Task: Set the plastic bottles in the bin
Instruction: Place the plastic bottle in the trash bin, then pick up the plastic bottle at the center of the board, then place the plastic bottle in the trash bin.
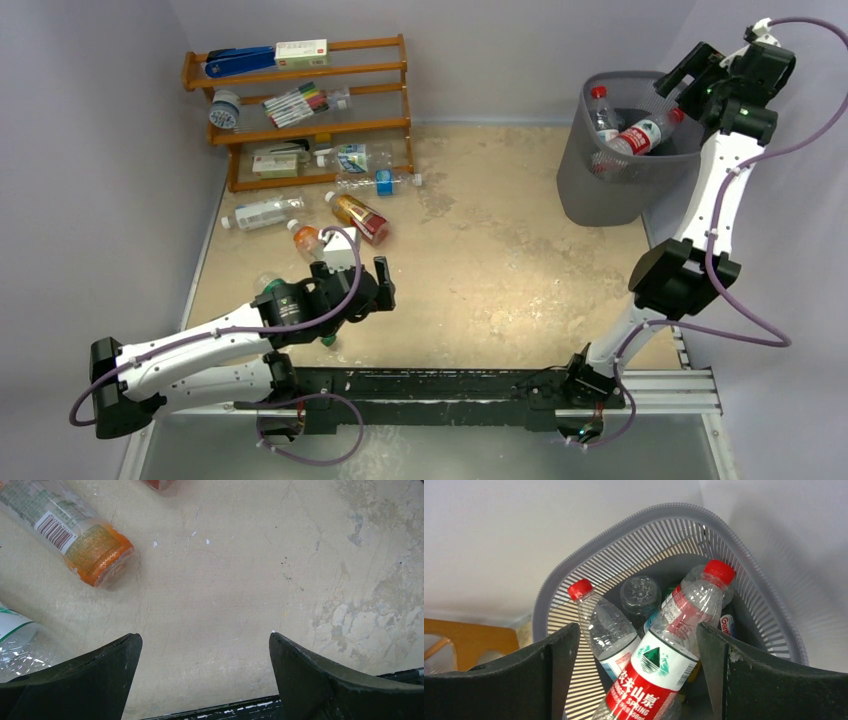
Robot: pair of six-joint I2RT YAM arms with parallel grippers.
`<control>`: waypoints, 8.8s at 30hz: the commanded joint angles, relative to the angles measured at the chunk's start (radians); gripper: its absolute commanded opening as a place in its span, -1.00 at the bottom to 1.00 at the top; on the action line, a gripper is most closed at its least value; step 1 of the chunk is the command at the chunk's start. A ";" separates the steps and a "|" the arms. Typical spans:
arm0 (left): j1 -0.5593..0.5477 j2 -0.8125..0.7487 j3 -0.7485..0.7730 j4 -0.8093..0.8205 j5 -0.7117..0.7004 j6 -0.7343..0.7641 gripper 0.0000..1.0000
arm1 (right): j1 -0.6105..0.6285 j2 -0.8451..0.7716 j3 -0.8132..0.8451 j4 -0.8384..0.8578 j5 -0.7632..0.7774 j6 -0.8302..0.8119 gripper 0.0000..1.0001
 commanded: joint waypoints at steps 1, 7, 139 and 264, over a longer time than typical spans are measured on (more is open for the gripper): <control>-0.005 0.017 0.019 0.036 -0.013 0.020 1.00 | -0.002 -0.073 0.060 0.004 -0.046 -0.033 0.79; -0.004 0.034 0.030 0.042 -0.008 0.021 1.00 | -0.003 -0.135 0.073 -0.011 -0.055 -0.019 0.82; 0.380 0.097 0.059 0.614 0.974 0.034 -0.02 | 0.769 -0.804 -1.369 0.805 -0.409 0.494 1.00; 0.255 -0.001 0.166 0.266 0.639 0.265 0.60 | 0.191 -0.198 0.205 -0.049 0.256 -0.103 0.08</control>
